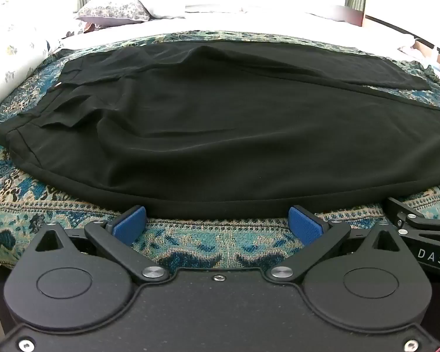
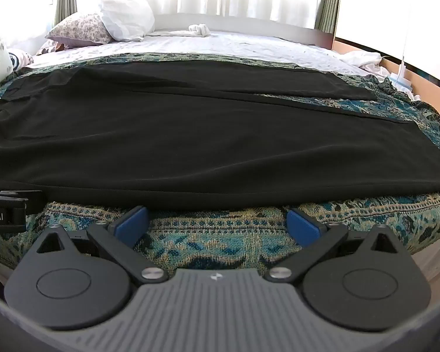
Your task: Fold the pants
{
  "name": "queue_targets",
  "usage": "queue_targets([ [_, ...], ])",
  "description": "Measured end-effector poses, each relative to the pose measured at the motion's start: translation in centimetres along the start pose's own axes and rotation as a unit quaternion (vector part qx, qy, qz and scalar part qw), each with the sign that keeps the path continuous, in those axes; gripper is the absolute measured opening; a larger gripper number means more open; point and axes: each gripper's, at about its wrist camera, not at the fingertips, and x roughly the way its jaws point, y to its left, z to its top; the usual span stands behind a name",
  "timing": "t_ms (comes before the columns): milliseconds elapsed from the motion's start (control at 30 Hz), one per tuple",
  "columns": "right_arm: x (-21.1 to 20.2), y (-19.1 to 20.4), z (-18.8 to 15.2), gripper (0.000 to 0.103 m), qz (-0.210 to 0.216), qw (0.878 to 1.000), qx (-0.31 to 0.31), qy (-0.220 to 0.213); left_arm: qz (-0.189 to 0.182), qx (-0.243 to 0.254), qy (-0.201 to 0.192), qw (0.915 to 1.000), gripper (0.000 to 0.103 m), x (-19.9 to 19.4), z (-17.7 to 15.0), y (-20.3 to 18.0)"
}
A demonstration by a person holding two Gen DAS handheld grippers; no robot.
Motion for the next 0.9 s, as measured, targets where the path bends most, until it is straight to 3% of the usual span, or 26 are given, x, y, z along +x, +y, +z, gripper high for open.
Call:
queue_targets([
  [900, 0.04, 0.02, 0.07, 0.103, 0.000, 1.000, 0.000, 0.001, 0.000, 0.001, 0.004, 1.0000, 0.103, 0.02, 0.01, 0.00],
])
